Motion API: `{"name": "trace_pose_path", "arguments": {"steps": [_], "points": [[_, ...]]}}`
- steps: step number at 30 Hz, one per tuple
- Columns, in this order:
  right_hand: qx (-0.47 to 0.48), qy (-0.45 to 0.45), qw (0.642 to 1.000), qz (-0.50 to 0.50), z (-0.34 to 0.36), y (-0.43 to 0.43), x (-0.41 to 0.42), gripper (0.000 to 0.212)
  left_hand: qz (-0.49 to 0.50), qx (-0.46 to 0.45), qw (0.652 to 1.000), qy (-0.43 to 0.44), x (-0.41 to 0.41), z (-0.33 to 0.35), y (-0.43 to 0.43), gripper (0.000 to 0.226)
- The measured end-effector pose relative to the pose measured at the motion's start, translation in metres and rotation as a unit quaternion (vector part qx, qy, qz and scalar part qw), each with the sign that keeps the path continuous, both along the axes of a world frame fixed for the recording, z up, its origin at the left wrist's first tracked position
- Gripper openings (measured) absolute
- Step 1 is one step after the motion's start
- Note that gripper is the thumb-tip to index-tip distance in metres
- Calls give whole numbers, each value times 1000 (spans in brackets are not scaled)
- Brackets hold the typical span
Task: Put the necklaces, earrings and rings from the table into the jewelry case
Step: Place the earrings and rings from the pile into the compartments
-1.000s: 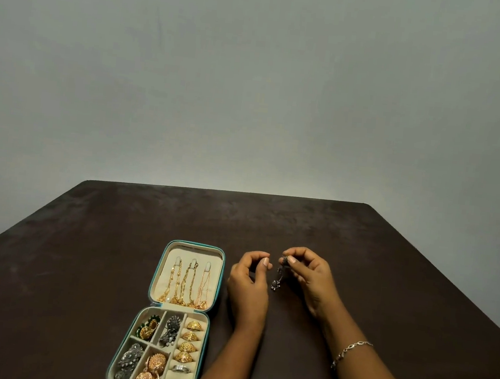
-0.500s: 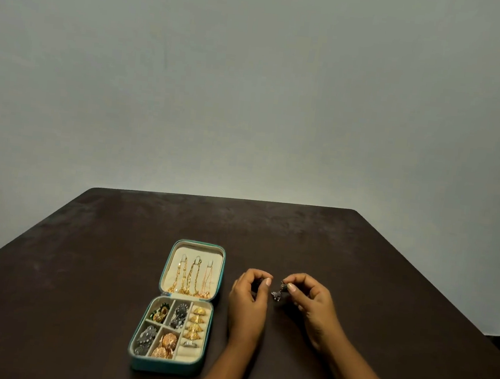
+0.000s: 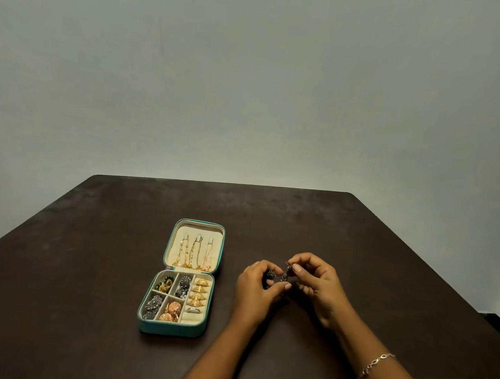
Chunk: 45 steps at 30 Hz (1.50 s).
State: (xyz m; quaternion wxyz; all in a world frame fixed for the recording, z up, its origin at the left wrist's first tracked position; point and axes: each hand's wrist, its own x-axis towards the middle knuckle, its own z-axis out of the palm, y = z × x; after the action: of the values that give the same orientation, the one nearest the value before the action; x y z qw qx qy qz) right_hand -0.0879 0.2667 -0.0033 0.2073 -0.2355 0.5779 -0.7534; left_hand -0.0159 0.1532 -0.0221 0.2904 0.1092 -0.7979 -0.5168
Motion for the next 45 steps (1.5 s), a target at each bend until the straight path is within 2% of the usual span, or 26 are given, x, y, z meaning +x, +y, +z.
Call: {"name": "trace_pose_path", "arguments": {"steps": [6,11,18,22,28,32,34,38,45], "points": [[21,24,999,3,-1,2,-1,6,10,-52,999,-7,-1,-2,-2,2],[18,31,999,-1,-3,3,-2,5,26,-19,999,29,-1,-2,-3,6],[33,58,998,19,-1,6,0,7,47,30,996,65,-2,-4,-3,27],[38,58,997,37,2,7,2,14,55,32,996,65,-1,-3,-4,25],[41,34,995,81,6,8,4,13,56,25,997,50,-2,-5,-4,23],[36,15,997,70,6,9,3,10,50,14,998,45,-2,-4,-5,10],[35,8,998,53,6,7,3,8,52,12,997,47,-2,-2,-5,17],[21,3,999,31,5,6,3,13,40,67,996,40,-2,1,-5,29],[25,25,999,27,13,4,3,13,-15,200,978,63,9,12,-5,25]]}}
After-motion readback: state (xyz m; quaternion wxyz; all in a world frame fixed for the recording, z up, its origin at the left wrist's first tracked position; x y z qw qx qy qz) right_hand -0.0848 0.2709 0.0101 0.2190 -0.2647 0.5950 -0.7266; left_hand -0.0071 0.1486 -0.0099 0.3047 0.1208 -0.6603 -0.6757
